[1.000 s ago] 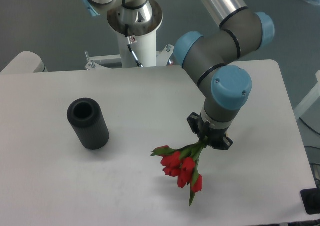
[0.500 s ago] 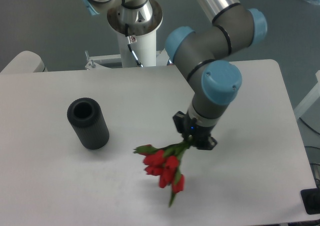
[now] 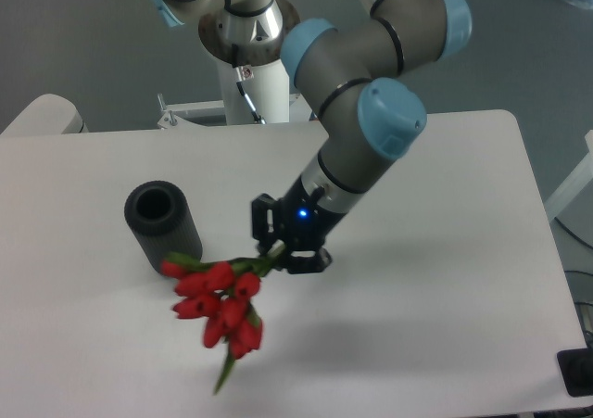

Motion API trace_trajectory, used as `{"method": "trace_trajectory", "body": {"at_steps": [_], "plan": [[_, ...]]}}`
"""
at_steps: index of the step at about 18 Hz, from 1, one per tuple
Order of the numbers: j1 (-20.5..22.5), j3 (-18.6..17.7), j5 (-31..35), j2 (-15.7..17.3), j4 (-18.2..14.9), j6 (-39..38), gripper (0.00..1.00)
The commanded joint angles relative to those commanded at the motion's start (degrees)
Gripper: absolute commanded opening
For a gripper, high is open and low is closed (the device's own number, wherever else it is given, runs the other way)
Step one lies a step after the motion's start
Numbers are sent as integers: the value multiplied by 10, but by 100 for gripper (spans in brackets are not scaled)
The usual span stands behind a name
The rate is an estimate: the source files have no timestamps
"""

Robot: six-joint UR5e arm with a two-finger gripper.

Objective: Insert the flowers into the vase
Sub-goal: 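Carry the red tulips toward the black vase and raise them above it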

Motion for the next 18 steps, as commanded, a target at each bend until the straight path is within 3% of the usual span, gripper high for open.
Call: {"method": "trace_trajectory", "body": {"at_steps": [5,10,12,18], "plan": [[8,0,-133,23,6,-24,0],[15,-20,-204,46,9,-19,0],[22,-46,-240,65,18,-10,0],[41,-162,-316,118,116,-6,0]]}}
